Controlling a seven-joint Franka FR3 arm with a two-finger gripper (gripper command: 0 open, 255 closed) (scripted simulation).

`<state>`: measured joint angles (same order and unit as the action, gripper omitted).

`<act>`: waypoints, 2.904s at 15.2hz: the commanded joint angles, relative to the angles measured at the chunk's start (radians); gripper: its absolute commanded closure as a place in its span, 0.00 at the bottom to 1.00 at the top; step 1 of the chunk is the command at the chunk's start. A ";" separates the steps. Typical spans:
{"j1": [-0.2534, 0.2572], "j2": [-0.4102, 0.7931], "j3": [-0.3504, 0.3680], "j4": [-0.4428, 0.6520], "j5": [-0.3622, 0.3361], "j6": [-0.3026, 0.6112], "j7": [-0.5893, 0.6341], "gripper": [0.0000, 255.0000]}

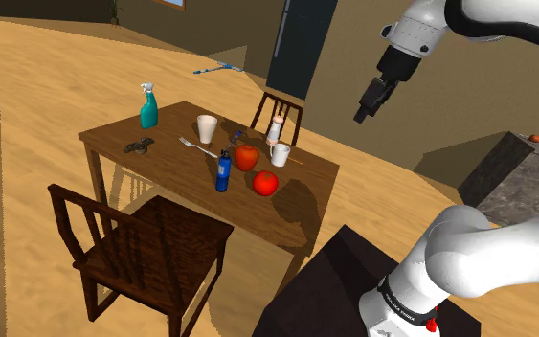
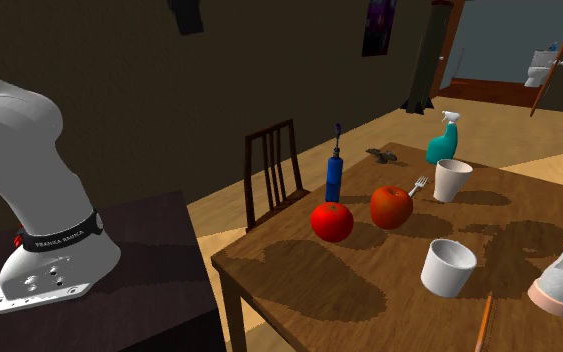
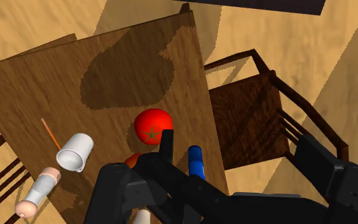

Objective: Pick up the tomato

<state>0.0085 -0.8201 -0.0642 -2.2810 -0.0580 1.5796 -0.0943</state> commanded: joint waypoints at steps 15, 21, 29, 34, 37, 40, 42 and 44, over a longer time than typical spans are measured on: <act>0.044 0.321 -0.190 -0.129 -0.028 0.459 -0.262 0.00; 0.082 0.536 -0.267 -0.094 0.027 0.633 -0.403 0.00; 0.114 0.865 -0.323 0.037 0.213 0.798 -0.648 0.00; 0.083 1.076 -0.294 0.167 0.351 0.847 -0.802 0.00; 0.049 1.198 -0.260 0.261 0.412 0.861 -0.874 0.00; 0.032 1.253 -0.241 0.290 0.438 0.883 -0.902 0.00; 0.027 1.272 -0.233 0.289 0.451 0.902 -0.913 0.00; 0.021 1.292 -0.225 0.289 0.463 0.920 -0.923 0.00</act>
<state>0.0325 0.4615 -0.2927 -1.9948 0.3996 2.4925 -1.0125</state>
